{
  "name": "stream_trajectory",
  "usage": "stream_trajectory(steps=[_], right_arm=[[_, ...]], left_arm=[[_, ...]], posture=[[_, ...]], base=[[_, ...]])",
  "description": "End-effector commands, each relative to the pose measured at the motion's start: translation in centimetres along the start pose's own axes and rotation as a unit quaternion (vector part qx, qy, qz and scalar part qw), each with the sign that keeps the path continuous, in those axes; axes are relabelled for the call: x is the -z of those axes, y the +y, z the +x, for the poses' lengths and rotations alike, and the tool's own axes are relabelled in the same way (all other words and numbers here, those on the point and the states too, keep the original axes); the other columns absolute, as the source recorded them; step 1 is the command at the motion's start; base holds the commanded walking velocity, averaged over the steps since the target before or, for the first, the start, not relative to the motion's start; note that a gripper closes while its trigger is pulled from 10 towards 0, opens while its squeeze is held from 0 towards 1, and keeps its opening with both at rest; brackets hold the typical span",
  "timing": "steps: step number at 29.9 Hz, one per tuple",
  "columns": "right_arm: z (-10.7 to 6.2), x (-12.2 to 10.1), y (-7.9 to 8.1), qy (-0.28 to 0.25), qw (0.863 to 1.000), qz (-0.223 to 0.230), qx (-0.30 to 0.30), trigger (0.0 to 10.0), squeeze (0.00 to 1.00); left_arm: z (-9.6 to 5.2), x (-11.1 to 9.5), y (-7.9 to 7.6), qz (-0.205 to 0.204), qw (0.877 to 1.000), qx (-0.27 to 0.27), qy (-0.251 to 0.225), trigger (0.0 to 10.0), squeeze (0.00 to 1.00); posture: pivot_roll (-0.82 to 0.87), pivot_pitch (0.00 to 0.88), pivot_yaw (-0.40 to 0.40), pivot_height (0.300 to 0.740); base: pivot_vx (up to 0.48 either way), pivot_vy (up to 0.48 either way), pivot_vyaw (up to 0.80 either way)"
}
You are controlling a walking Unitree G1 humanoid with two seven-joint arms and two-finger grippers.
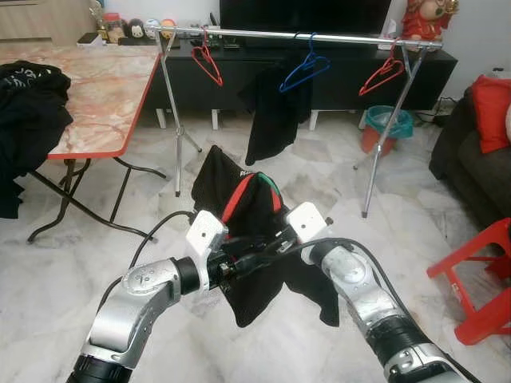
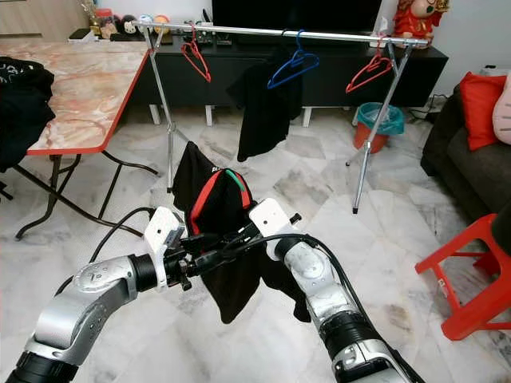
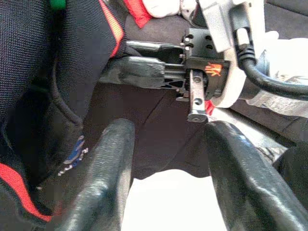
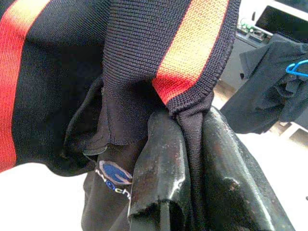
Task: Hang hanger
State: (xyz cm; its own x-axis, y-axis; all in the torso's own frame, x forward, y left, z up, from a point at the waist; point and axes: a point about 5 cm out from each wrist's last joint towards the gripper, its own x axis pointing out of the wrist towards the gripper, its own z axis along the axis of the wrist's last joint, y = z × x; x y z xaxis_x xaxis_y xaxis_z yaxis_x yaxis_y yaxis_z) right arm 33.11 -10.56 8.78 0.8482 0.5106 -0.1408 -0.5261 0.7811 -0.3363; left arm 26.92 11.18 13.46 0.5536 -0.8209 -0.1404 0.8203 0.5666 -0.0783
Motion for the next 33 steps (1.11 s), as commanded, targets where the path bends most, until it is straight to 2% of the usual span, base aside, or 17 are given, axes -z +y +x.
stream_trajectory(steps=[1,7,10,14,15,17,18,20,21,25,29,33], right_arm=[[0.5,-1.4,-0.9,-0.031,0.999,-0.001,0.012,10.0,0.00],[0.4,-1.3,-1.1,-0.027,0.999,-0.004,0.015,10.0,0.00],[0.4,-1.2,-1.2,-0.026,0.999,-0.006,0.019,10.0,0.00],[0.4,-1.1,-1.3,-0.024,0.999,-0.007,0.023,10.0,0.00],[0.4,-1.2,-1.4,-0.024,0.999,-0.008,0.028,10.0,0.00],[0.4,-1.2,-1.4,-0.025,0.999,-0.008,0.030,10.0,0.00],[0.4,-1.2,-1.5,-0.026,0.999,-0.009,0.028,10.0,0.00],[0.3,-1.2,-1.7,-0.027,0.999,-0.013,0.024,10.0,0.00],[0.1,-1.0,-2.0,-0.025,0.999,-0.019,0.024,10.0,0.00],[-0.2,-0.7,-2.8,-0.016,0.999,-0.029,0.027,10.0,0.00],[-0.6,-0.3,-3.6,-0.008,0.999,-0.039,0.026,10.0,0.00],[-1.4,0.3,-4.7,0.008,0.998,-0.060,0.011,10.0,0.00]], left_arm=[[-0.3,0.0,0.5,0.015,1.000,-0.018,0.005,10.0,1.00],[-1.3,-1.1,1.7,0.024,0.998,-0.056,-0.016,10.0,1.00],[-1.7,-1.5,1.7,0.021,0.998,-0.053,-0.022,10.0,1.00],[-2.2,-1.3,0.6,0.008,1.000,-0.005,-0.007,10.0,1.00],[-2.5,-1.1,-0.1,0.003,1.000,0.026,0.001,10.0,1.00],[-2.7,-1.1,-0.4,0.000,0.999,0.039,0.003,10.0,1.00],[-2.9,-1.2,-0.3,0.003,0.999,0.032,0.001,10.0,0.00],[-3.2,-1.5,0.8,0.017,1.000,-0.010,-0.012,10.0,0.00],[-3.5,-1.8,2.3,0.038,0.997,-0.070,-0.019,10.0,0.00],[-4.5,-2.9,4.6,0.057,0.984,-0.164,-0.044,10.0,0.00],[-5.8,-4.4,5.9,0.067,0.969,-0.223,-0.080,10.0,0.00],[-7.2,-5.7,7.3,0.082,0.950,-0.280,-0.112,10.0,0.00]], posture=[[0.03,0.000,-0.022,0.740],[0.03,0.000,-0.022,0.740],[0.03,0.000,-0.022,0.740],[0.03,0.000,-0.022,0.740],[0.03,0.000,-0.022,0.740],[0.03,0.000,-0.022,0.740],[0.03,0.000,-0.022,0.740],[0.03,0.000,-0.023,0.740],[0.03,0.000,-0.024,0.740],[0.03,0.000,-0.024,0.740],[0.03,0.000,-0.023,0.740],[0.03,0.000,-0.027,0.740]], base=[[0.000,0.000,0.00],[0.000,0.000,0.00],[0.000,0.000,0.00],[0.000,0.000,0.00],[0.000,0.000,0.00],[0.000,0.000,0.00],[0.000,0.000,0.00],[0.000,0.000,0.00],[0.000,0.000,0.00],[0.000,0.000,0.00],[0.000,0.000,0.00],[0.000,0.000,0.00]])
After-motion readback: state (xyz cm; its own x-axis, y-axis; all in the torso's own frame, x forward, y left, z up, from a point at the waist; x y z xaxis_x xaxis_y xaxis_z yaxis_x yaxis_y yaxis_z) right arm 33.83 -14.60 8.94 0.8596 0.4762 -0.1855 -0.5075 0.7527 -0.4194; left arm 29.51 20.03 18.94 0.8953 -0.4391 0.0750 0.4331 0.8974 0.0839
